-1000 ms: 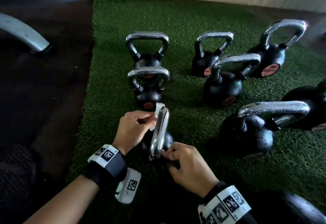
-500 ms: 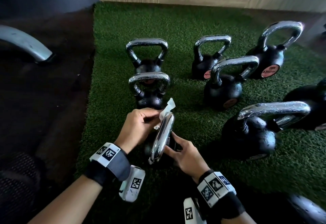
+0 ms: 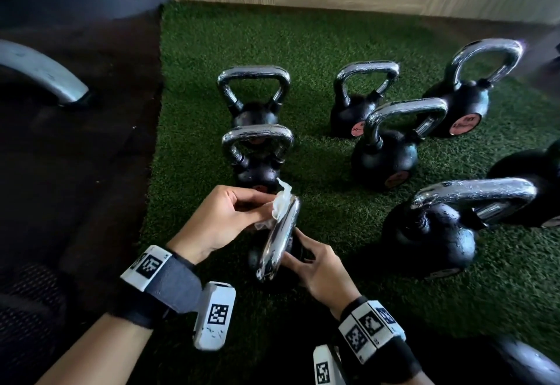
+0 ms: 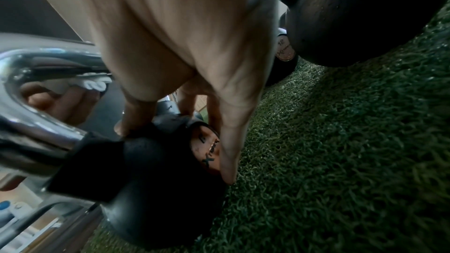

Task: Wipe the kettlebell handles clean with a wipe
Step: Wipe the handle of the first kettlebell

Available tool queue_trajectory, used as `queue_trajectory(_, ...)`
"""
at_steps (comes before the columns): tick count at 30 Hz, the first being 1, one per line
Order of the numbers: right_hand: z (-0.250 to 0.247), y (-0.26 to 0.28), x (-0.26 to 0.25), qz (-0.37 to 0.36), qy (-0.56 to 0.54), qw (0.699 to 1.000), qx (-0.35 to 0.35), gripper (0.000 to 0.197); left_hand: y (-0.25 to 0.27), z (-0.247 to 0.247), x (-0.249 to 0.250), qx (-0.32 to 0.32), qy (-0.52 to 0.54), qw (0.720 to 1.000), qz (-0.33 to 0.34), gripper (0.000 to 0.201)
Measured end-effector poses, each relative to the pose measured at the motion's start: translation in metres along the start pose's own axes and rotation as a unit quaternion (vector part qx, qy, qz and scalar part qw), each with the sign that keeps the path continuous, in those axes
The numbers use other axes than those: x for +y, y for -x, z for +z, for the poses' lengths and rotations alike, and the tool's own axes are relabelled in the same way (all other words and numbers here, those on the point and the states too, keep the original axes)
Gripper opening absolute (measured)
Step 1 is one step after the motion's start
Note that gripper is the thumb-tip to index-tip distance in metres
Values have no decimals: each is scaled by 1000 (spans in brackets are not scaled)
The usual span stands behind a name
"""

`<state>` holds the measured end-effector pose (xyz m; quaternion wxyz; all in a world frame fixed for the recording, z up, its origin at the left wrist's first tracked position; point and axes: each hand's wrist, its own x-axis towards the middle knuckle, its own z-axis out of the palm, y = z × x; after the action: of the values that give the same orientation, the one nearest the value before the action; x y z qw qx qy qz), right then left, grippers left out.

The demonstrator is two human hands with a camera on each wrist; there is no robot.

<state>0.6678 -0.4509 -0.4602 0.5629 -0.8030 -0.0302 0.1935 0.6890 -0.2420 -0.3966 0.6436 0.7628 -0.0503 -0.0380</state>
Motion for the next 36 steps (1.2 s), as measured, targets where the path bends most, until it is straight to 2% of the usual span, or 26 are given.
queue_trajectory(3, 0, 1, 1, 1, 15, 1000, -5, 74, 10, 0, -1, -25, 55, 997, -52, 16)
queue_trajectory(5, 0, 2, 0, 1, 23, 1000, -11, 81, 19, -3, -3, -47, 66, 995, -62, 14)
queue_trajectory(8, -1, 0, 0, 1, 17, 1000, -5, 64, 34, -7, -6, -44, 70, 996, -45, 16)
queue_trajectory(10, -1, -1, -1, -1, 7, 1000, -6, 54, 43, -9, -6, -66, 73, 994, -50, 10)
queue_trajectory(13, -1, -3, 1, 0, -6, 1000, -10, 75, 54, -16, -10, -93, 25, 995, -33, 12)
queue_trajectory(17, -1, -5, 4, -10, 3, 1000, -4, 83, 65, -18, -14, -72, -15, 997, -17, 16)
queue_trajectory(21, -1, -5, 7, 1, -23, 1000, -5, 84, 71, -16, -19, -86, -68, 994, -24, 15)
queue_trajectory(24, -2, -3, 5, 5, -10, 1000, 10, 78, 79, -12, -23, -58, -98, 993, -32, 15)
queue_trajectory(26, -2, 1, 0, 8, -7, 1000, 13, 64, 84, -6, -24, -28, -128, 991, -41, 14)
queue_trajectory(28, -1, 3, -5, 12, 2, 1000, 6, 61, 87, -2, -25, -2, -146, 988, -58, 22)
queue_trajectory(30, -3, 4, -10, 35, 43, 998, -5, 65, 88, -2, -24, 5, -151, 986, -68, 26)
queue_trajectory(32, -11, 5, -25, 51, 165, 985, 13, 69, 86, -5, -19, 6, -153, 986, -60, 23)
queue_trajectory(34, -23, 8, -46, 2, 276, 957, 85, 61, 83, -12, -11, 13, -133, 990, -41, 19)
queue_trajectory(36, -34, 16, -74, -120, 260, 944, 164, 49, 81, -21, 3, 14, -107, 994, -23, 17)
